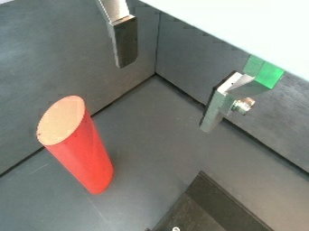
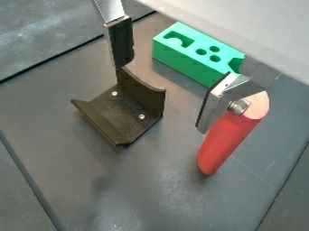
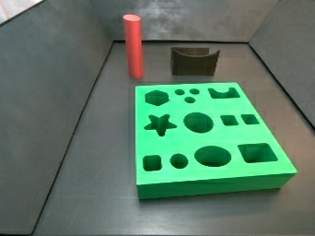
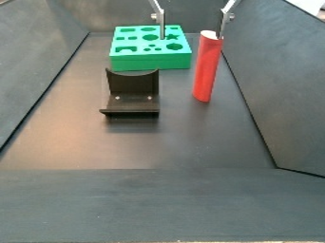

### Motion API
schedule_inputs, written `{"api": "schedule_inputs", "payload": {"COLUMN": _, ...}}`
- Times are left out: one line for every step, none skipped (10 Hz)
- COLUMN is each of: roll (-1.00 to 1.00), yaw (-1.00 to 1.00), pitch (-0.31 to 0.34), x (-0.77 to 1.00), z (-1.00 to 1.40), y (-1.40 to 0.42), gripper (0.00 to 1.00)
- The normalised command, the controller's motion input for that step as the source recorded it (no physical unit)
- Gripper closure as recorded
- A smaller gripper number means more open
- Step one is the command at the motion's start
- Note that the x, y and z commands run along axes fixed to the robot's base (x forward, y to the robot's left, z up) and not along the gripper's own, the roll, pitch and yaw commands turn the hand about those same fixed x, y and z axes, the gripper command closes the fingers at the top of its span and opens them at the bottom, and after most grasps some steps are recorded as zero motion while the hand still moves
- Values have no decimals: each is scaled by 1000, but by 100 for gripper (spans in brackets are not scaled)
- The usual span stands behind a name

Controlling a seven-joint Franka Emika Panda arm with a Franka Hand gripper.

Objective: Pick up the oval object. Move up. Move to above the board. Insert the oval object.
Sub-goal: Pick up the oval object.

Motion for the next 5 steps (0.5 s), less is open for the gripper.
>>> {"api": "schedule_inputs", "payload": {"roll": 0, "yaw": 0, "pitch": -14, "x": 0, "z": 0, "y": 0, "gripper": 0}}
{"api": "schedule_inputs", "payload": {"roll": 0, "yaw": 11, "pitch": 0, "x": 0, "z": 0, "y": -23, "gripper": 0}}
{"api": "schedule_inputs", "payload": {"roll": 0, "yaw": 0, "pitch": 0, "x": 0, "z": 0, "y": -60, "gripper": 0}}
{"api": "schedule_inputs", "payload": {"roll": 0, "yaw": -617, "pitch": -60, "x": -217, "z": -103, "y": -240, "gripper": 0}}
{"api": "schedule_inputs", "payload": {"roll": 0, "yaw": -940, "pitch": 0, "x": 0, "z": -163, "y": -169, "gripper": 0}}
